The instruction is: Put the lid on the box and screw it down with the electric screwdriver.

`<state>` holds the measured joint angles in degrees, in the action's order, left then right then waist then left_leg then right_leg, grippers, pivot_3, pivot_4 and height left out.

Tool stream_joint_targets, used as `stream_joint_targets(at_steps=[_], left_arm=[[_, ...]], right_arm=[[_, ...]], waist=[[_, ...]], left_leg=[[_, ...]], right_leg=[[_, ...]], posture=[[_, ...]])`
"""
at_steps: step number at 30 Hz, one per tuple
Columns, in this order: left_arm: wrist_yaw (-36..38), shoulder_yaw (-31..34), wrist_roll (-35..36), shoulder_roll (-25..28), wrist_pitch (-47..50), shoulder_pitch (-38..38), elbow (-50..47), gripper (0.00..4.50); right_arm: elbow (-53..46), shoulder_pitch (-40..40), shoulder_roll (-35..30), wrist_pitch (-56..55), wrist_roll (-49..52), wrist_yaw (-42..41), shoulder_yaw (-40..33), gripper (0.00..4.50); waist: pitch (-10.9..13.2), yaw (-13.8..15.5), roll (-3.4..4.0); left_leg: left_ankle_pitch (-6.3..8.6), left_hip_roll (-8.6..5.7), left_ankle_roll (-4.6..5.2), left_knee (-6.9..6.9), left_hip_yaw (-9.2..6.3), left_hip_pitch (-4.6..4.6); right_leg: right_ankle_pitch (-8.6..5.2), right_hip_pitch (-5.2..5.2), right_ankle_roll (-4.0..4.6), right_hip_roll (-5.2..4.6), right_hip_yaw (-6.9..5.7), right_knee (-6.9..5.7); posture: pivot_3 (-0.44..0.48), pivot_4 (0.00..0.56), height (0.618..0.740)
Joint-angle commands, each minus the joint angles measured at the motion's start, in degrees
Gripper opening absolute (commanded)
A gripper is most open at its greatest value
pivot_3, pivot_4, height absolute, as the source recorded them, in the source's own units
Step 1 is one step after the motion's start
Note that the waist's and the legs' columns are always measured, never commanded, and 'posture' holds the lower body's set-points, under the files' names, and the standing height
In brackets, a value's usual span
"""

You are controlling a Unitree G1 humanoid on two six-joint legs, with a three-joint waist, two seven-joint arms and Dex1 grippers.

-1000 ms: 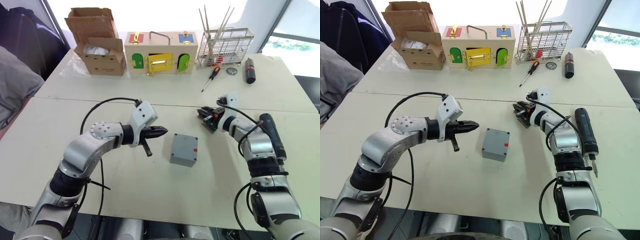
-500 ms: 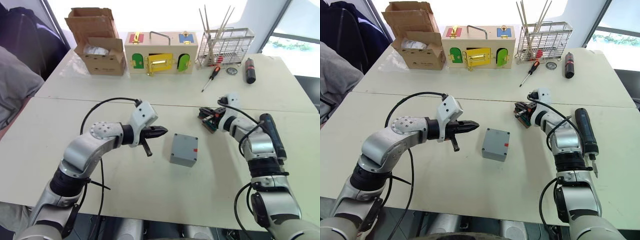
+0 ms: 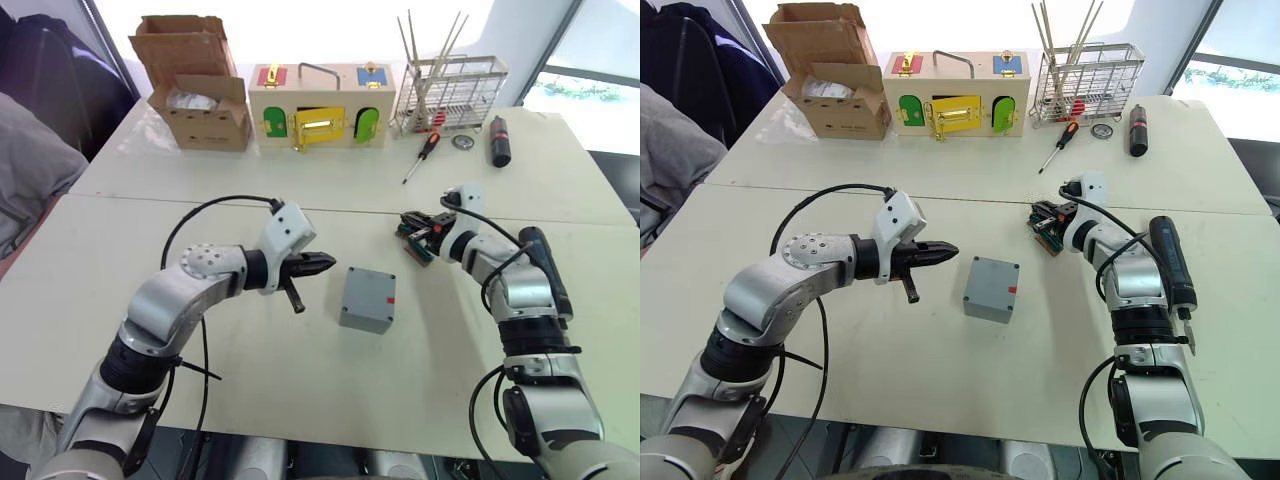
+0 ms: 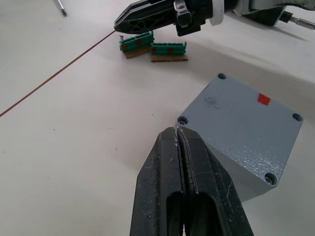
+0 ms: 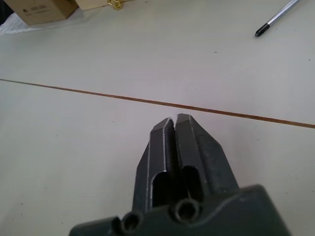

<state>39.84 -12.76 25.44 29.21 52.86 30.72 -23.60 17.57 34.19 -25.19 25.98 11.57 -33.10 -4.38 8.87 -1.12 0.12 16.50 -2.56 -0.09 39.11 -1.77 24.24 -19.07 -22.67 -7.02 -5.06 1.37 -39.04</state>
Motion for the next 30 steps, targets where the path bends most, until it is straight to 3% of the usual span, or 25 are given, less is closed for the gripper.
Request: stream_joint_targets(at_steps=[1,5,20,25,30], left_arm=[[0.13,-0.49,-0.48,0.26,-1.35,-0.32,-1.19,0.0],[0.15,-0.56,-0.52,0.24,-1.34,-0.4,-1.33,0.0],[0.55,-1.21,-1.4,0.68,-1.87,-0.66,-1.32,0.0],[0.43,-1.24,-1.48,0.71,-1.99,-0.71,-1.38,0.0],[0.11,-1.17,-1.42,0.64,-1.88,-0.87,-1.64,0.0]], right_arm=[[-3.04,0.39,-0.1,-0.59,0.66,0.41,-0.86,2.0],[-3.2,0.25,-0.09,-0.39,0.77,0.43,-0.74,3.89],[-1.8,0.42,0.34,-0.62,-0.27,0.29,1.36,3.89],[-0.42,0.99,0.34,-0.87,-1.59,0.59,2.45,2.57],[0.46,1.36,0.73,-1.06,-1.86,1.27,2.16,0.11]], waist=[[0.0,0.0,0.0],[0.0,0.05,0.0],[0.0,0.03,0.0],[0.0,0.03,0.0],[0.0,0.01,0.0]], left_leg=[[0.0,0.0,0.0,0.0,0.0,0.0],[0.0,0.0,0.0,0.0,0.0,0.0],[0.0,0.0,0.0,0.0,0.0,0.0],[0.0,0.0,0.0,0.0,0.0,0.0],[0.0,0.0,0.0,0.0,0.0,0.0]], right_leg=[[0.0,0.0,0.0,0.0,0.0,0.0],[0.0,0.0,0.0,0.0,0.0,0.0],[0.0,0.0,0.0,0.0,0.0,0.0],[0.0,0.0,0.0,0.0,0.0,0.01],[0.0,-0.01,0.0,0.0,0.0,0.01]], posture=[[0.0,0.15,0.74],[0.0,0.15,0.74],[0.0,0.15,0.74],[0.0,0.15,0.74],[0.0,0.15,0.74]])
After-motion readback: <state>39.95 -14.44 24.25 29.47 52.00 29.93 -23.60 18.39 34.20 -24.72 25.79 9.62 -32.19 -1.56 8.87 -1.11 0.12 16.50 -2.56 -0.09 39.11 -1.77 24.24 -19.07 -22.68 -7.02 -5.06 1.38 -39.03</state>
